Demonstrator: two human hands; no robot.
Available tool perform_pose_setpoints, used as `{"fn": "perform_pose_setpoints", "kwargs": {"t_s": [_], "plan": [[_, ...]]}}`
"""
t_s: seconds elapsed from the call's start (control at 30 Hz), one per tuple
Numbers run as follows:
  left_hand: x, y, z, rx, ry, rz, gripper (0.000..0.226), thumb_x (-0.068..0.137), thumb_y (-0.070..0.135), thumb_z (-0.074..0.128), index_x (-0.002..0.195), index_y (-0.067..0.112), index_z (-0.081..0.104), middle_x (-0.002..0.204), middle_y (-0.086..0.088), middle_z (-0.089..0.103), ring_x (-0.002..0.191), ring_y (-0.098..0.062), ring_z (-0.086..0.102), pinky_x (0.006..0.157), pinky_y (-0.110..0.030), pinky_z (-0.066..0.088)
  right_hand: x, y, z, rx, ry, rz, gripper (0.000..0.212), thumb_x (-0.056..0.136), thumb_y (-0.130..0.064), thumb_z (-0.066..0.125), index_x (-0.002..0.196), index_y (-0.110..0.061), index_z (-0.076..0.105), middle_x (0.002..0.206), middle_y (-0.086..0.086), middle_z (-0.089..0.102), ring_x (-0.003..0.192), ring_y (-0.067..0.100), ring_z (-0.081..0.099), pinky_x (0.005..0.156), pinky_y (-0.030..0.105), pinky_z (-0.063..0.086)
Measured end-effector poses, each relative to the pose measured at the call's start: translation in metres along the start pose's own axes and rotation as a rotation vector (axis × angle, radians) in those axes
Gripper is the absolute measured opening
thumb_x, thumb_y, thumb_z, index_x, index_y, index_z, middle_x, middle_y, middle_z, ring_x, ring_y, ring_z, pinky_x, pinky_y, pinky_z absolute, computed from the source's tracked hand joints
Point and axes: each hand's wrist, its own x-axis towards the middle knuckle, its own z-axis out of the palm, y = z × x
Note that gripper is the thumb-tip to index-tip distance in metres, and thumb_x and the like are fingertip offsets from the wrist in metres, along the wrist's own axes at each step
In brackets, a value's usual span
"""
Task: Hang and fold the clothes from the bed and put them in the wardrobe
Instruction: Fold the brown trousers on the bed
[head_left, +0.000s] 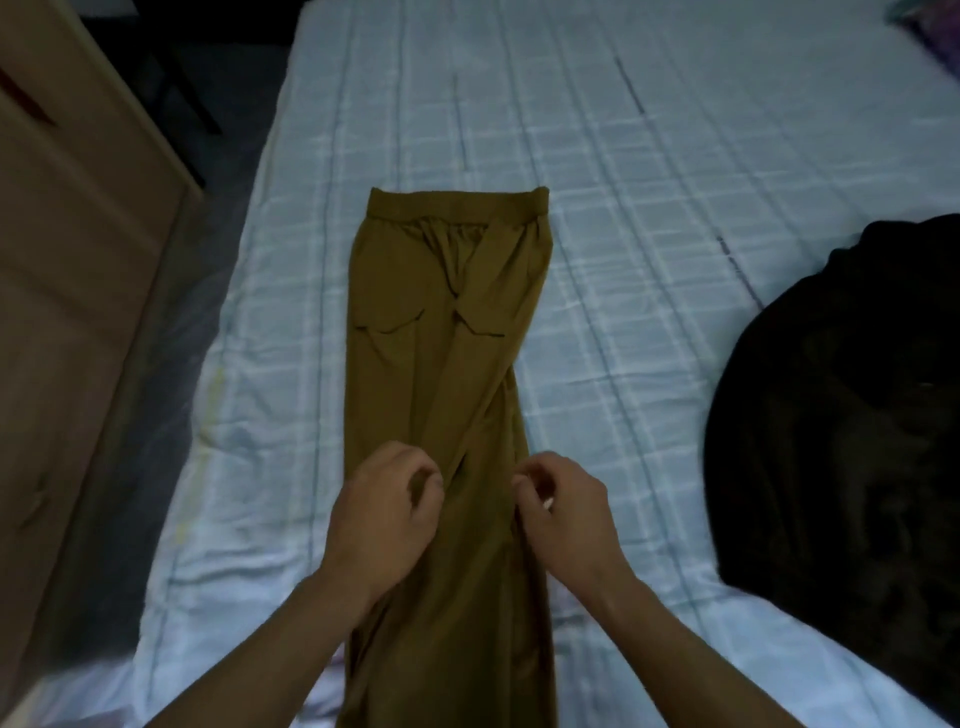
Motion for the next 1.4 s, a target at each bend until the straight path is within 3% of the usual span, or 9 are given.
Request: {"fn": "perform_pose_setpoints", "kwargs": {"t_s": [0.2, 0.43, 0.53, 0.7, 0.83, 1.03, 1.2, 1.3, 1.4], "plan": [[0.090, 0.023, 0.017, 0.011, -0.035, -0.047, 0.006, 0.094, 0.026, 0.057, 0.092, 0.026, 0.063, 0.093, 0.013, 0.056, 0.086, -0.004, 0.053, 0.077, -0.027, 0.050, 0.111, 0.004, -0.016, 0.080, 0.032, 0.081, 0.026, 0.093, -0.024, 0.063, 0.119, -0.016, 0.062, 0.099, 0.000, 0.064, 0.087, 0.007, 0.060, 0.068, 0.006, 0.041], [0.179, 0.015, 0.036, 0.049, -0.056, -0.051, 0.018, 0.096, 0.031, 0.058, 0.113, 0.026, 0.061, 0.113, 0.012, 0.055, 0.106, -0.004, 0.048, 0.090, -0.020, 0.040, 0.210, 0.006, -0.004, 0.084, -0.004, 0.205, 0.045, 0.092, -0.033, 0.064, 0.133, -0.017, 0.052, 0.121, 0.005, 0.062, 0.106, 0.017, 0.060, 0.089, 0.029, 0.049], [0.225, 0.012, 0.045, 0.045, -0.058, -0.027, 0.023, 0.094, 0.029, 0.059, 0.116, 0.023, 0.060, 0.115, 0.009, 0.056, 0.109, -0.007, 0.047, 0.094, -0.025, 0.042, 0.254, 0.010, -0.002, 0.139, 0.033, 0.295, 0.055, 0.091, -0.033, 0.065, 0.139, -0.013, 0.047, 0.125, 0.005, 0.061, 0.108, 0.019, 0.061, 0.090, 0.028, 0.048], [0.292, 0.013, 0.054, 0.049, -0.086, 0.000, 0.030, 0.095, 0.030, 0.058, 0.123, 0.022, 0.058, 0.126, 0.007, 0.054, 0.116, -0.008, 0.045, 0.100, -0.026, 0.040, 0.321, 0.009, 0.000, 0.222, 0.097, 0.341, 0.038, 0.087, -0.032, 0.068, 0.120, -0.014, 0.061, 0.103, -0.001, 0.070, 0.095, 0.016, 0.067, 0.079, 0.028, 0.054], [0.341, 0.006, 0.070, 0.065, -0.133, 0.011, 0.044, 0.095, 0.032, 0.058, 0.137, 0.020, 0.050, 0.147, 0.003, 0.038, 0.133, -0.013, 0.037, 0.106, -0.021, 0.025, 0.366, 0.010, 0.007, 0.175, 0.124, 0.302, 0.034, 0.086, -0.032, 0.070, 0.113, -0.013, 0.062, 0.101, 0.001, 0.068, 0.093, 0.017, 0.065, 0.078, 0.030, 0.052], [0.379, 0.000, 0.088, -0.014, -0.169, -0.065, 0.059, 0.099, 0.046, 0.048, 0.150, 0.020, 0.033, 0.147, -0.001, 0.044, 0.133, -0.019, 0.041, 0.112, -0.038, 0.036, 0.405, 0.009, 0.008, 0.226, 0.188, 0.259, 0.015, 0.086, -0.023, 0.070, 0.086, -0.009, 0.066, 0.079, 0.005, 0.069, 0.074, 0.020, 0.067, 0.072, 0.044, 0.059], [0.398, 0.008, 0.072, -0.444, -0.119, -0.180, 0.066, 0.096, 0.053, 0.049, 0.152, 0.025, 0.031, 0.147, 0.002, 0.049, 0.126, -0.009, 0.052, 0.106, -0.029, 0.041, 0.412, -0.025, 0.009, 0.310, 0.216, 0.033, 0.017, 0.088, -0.014, 0.059, 0.071, -0.014, 0.061, 0.064, 0.002, 0.062, 0.059, 0.016, 0.058, 0.057, 0.037, 0.049], [0.407, 0.015, 0.044, -0.867, -0.030, -0.216, 0.070, 0.078, 0.060, 0.063, 0.135, 0.021, 0.052, 0.124, 0.003, 0.067, 0.111, -0.007, 0.065, 0.100, -0.034, 0.050, 0.410, -0.064, 0.018, 0.306, 0.213, -0.169, 0.013, 0.091, -0.011, 0.059, 0.082, -0.010, 0.068, 0.070, -0.003, 0.068, 0.066, 0.012, 0.065, 0.061, 0.030, 0.052], [0.417, 0.011, 0.005, -1.027, 0.146, -0.218, 0.047, 0.078, 0.040, 0.075, 0.114, 0.012, 0.063, 0.102, -0.003, 0.074, 0.096, -0.013, 0.071, 0.088, -0.032, 0.055, 0.412, -0.109, 0.037, 0.324, 0.203, -0.290, 0.010, 0.092, -0.012, 0.061, 0.092, -0.012, 0.071, 0.078, -0.007, 0.071, 0.073, 0.003, 0.067, 0.065, 0.020, 0.050]]}}
